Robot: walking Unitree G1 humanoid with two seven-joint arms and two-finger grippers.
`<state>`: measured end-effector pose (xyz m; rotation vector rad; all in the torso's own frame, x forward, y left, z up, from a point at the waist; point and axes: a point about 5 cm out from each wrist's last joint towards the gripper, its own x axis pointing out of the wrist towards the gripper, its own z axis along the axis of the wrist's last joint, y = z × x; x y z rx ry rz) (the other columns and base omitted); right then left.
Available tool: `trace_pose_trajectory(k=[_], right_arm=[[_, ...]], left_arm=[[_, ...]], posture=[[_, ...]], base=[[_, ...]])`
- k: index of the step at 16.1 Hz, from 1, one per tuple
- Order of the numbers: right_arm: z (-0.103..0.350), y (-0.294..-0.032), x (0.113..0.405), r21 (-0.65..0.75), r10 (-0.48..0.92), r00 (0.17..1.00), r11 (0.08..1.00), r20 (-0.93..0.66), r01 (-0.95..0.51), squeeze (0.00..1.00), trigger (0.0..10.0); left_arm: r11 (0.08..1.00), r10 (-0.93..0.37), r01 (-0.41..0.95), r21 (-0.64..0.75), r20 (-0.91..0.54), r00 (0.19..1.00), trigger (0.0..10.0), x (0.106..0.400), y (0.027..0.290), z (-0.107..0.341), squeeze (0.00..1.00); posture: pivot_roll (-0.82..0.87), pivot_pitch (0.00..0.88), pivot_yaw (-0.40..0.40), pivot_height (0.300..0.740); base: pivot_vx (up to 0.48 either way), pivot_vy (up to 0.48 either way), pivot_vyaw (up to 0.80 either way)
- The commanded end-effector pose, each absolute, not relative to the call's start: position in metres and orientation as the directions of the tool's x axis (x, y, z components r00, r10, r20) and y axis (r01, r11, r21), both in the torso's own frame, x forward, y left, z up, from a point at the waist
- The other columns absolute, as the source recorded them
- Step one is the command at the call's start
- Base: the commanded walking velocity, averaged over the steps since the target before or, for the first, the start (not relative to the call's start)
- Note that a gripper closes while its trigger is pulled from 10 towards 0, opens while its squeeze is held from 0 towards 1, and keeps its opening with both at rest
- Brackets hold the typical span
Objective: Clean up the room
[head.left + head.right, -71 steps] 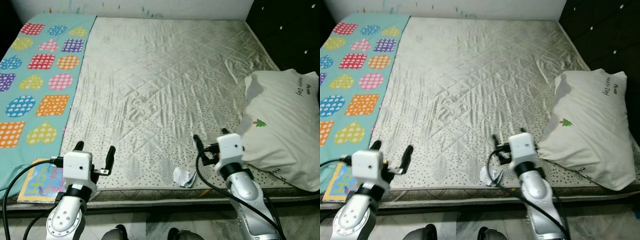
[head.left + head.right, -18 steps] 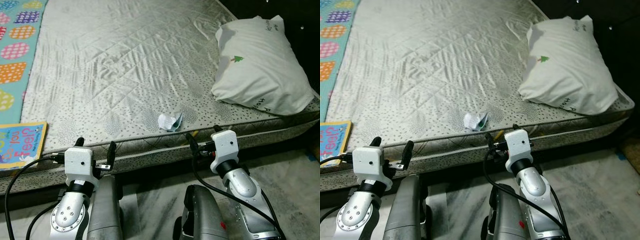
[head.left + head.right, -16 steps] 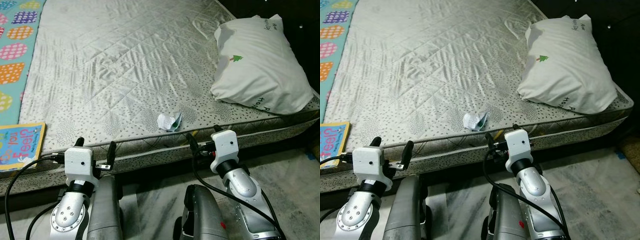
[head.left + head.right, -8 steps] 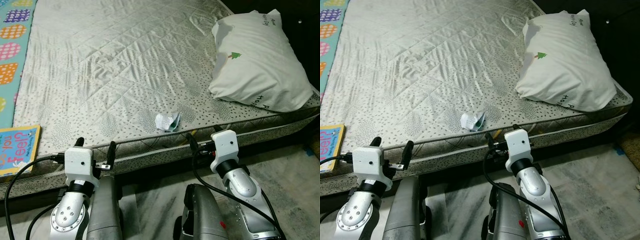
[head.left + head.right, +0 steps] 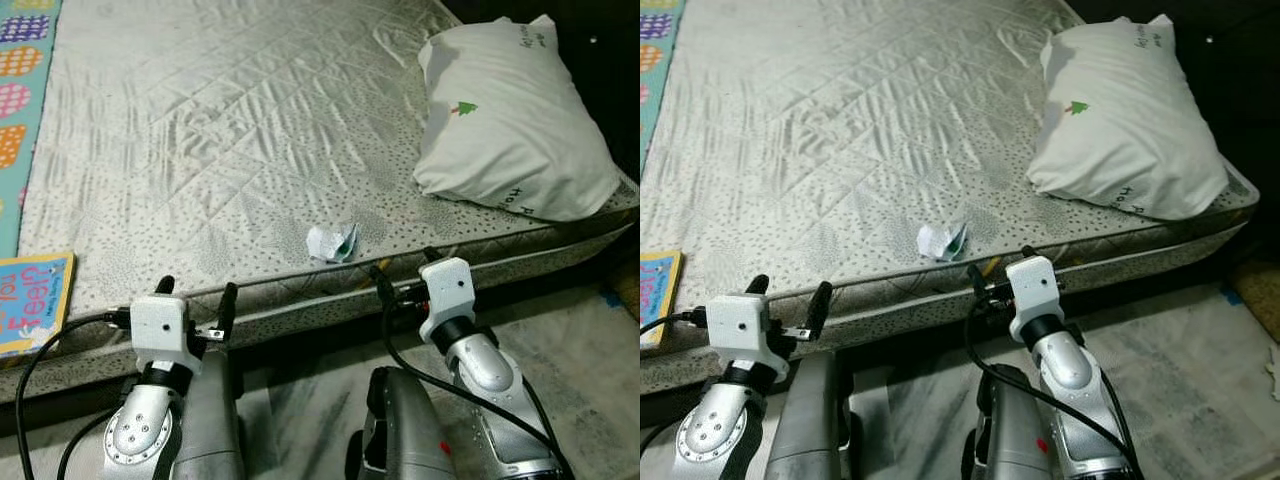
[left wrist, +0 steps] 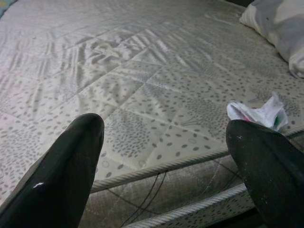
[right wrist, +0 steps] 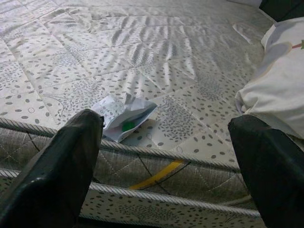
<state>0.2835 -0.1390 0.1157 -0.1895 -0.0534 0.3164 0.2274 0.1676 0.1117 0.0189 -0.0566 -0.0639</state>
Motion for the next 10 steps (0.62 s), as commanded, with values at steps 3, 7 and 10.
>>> trace_pose_trajectory(k=[3,7,10], right_arm=[[0.1124,-0.1383,0.2828,-0.199,0.327,0.945,0.927,0.012,-0.319,0.00,10.0],[0.1119,-0.1352,0.2837,-0.214,0.348,0.937,0.917,0.015,-0.337,0.00,10.0],[0.1116,-0.1352,0.2851,-0.203,0.343,0.939,0.921,0.017,-0.333,0.00,10.0]], left_arm=[[0.998,-0.059,0.058,0.022,0.038,0.998,10.0,0.2258,0.1677,0.1093,0.00],[0.997,-0.070,0.069,0.027,0.042,0.997,10.0,0.2266,0.1677,0.1093,0.00],[0.995,-0.094,0.092,0.025,0.055,0.994,10.0,0.2265,0.1656,0.1108,0.00]], posture=[[0.02,0.228,-0.070,0.555],[0.02,0.219,-0.069,0.555],[0.03,0.214,-0.066,0.555]], base=[[0.000,0.000,0.50],[0.000,0.000,0.40],[0.114,0.000,0.50]])
